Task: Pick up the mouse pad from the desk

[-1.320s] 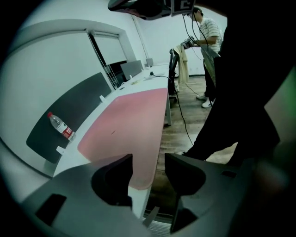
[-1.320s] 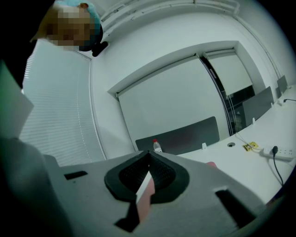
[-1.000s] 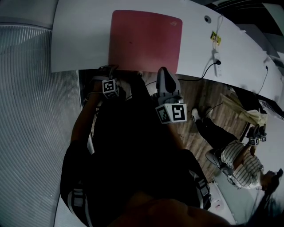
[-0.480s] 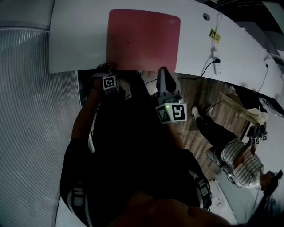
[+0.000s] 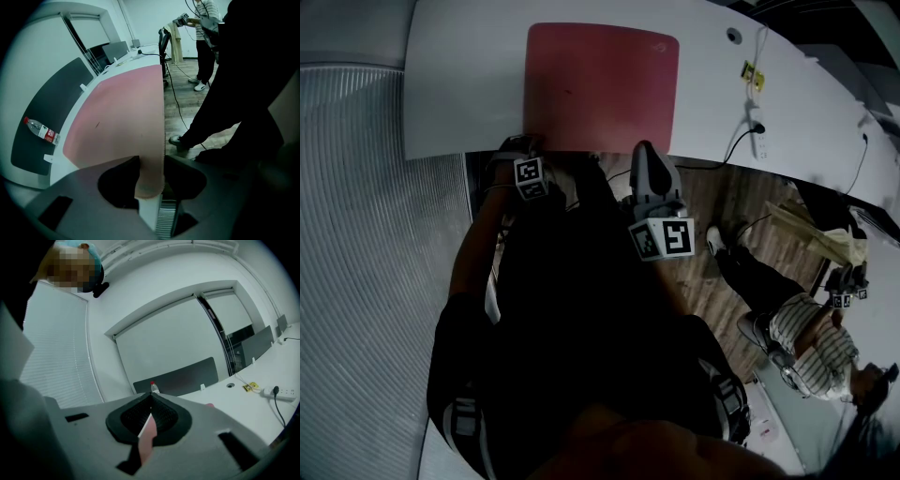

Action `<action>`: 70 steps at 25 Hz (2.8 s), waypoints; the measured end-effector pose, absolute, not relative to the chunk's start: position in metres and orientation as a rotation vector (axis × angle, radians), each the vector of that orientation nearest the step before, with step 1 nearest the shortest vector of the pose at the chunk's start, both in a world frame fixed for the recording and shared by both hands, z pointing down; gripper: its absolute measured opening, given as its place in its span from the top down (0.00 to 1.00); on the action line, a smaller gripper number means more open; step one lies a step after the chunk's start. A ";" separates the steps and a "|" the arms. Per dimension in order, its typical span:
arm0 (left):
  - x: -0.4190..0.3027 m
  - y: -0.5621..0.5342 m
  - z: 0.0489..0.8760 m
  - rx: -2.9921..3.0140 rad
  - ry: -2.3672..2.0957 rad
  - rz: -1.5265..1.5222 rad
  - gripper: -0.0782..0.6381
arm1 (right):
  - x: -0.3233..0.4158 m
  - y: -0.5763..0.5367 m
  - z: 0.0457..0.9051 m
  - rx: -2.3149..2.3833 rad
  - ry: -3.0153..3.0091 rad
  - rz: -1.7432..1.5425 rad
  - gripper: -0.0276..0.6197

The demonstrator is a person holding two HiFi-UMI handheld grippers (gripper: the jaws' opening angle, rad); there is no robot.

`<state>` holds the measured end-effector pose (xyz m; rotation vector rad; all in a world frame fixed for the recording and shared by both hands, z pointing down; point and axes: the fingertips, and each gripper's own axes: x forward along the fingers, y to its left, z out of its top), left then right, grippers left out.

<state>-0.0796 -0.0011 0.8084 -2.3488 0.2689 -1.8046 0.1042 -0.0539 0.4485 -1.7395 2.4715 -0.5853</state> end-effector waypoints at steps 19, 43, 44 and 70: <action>-0.079 -0.003 0.786 -2.405 0.231 -1.767 0.71 | 0.101 -0.063 0.443 -1.733 2.476 -0.584 0.95; -0.073 -0.004 0.790 -2.510 0.216 -1.707 0.87 | 0.092 -0.076 0.455 -1.726 2.481 -0.586 0.96; -0.073 -0.006 0.788 -2.523 0.225 -1.702 0.87 | 0.091 -0.076 0.456 -1.723 2.482 -0.589 0.96; -0.073 -0.066 0.743 -2.890 0.697 -1.552 0.87 | 0.105 -0.095 0.467 -1.748 2.515 -0.576 0.96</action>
